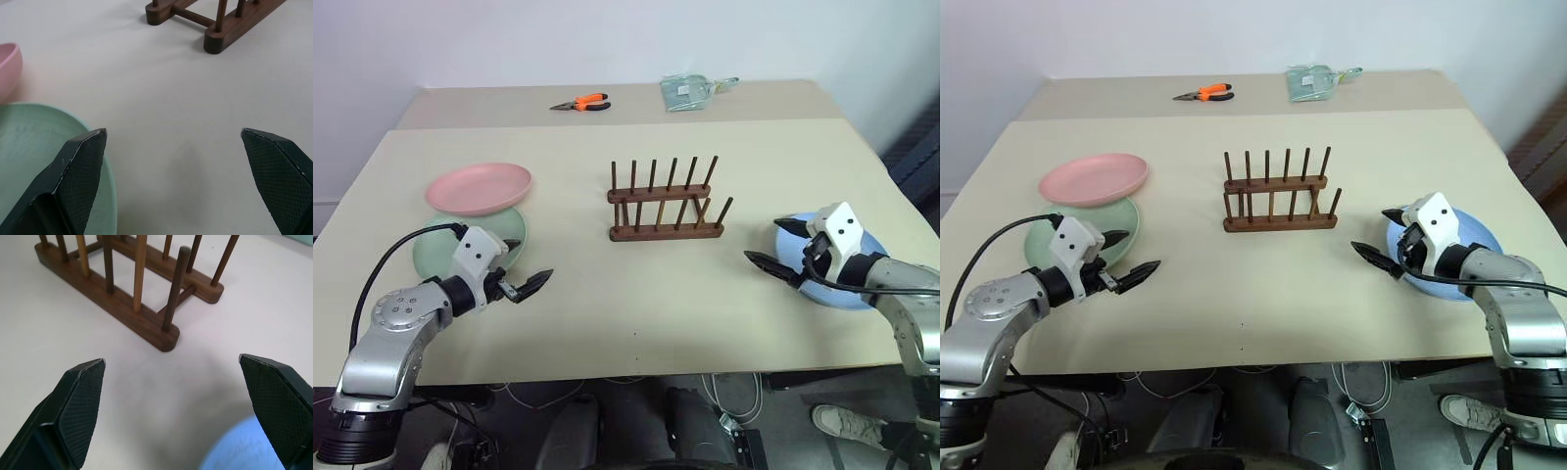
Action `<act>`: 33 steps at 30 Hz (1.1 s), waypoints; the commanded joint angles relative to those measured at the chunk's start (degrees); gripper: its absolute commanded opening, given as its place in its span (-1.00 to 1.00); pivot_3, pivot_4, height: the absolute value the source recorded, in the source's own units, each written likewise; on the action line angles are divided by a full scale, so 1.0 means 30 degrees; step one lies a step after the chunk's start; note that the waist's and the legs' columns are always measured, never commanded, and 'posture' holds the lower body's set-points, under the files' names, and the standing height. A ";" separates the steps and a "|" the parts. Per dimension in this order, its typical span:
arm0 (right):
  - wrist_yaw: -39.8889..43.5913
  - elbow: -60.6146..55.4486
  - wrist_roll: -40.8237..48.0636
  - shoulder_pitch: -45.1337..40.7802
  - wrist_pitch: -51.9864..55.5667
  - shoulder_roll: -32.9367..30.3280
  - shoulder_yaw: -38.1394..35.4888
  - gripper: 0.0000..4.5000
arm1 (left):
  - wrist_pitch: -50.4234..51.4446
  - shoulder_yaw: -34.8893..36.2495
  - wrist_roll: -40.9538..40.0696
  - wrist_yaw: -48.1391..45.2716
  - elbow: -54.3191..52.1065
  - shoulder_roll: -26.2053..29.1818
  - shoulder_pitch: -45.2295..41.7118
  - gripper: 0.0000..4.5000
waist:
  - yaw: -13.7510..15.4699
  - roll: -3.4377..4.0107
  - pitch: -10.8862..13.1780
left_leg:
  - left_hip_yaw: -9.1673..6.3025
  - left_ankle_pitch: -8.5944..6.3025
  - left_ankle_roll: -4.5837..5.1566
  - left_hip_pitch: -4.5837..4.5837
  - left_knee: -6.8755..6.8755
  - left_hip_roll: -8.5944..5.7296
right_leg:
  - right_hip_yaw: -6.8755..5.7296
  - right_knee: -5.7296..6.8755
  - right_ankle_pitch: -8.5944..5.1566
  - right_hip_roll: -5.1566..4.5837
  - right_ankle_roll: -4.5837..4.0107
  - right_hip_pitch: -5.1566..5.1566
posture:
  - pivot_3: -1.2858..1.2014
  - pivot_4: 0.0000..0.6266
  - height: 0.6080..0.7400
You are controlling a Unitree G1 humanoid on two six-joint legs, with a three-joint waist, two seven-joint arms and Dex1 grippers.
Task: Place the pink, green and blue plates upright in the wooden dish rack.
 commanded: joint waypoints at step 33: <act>-0.4436 -0.9977 0.1180 0.5291 0.4335 0.1635 -0.0923 1.00 | -1.1112 -0.7855 0.5910 -0.7048 2.4175 -0.7527 -1.6650 -0.54 | 0.0437 -0.0047 -0.0007 | -0.0037 -0.0010 0.0021 -0.0122 0.0123 -0.0031 | -0.0051 0.0002 0.0041 0.0003 0.0101 -0.0034 | 0.03 -0.52 1.00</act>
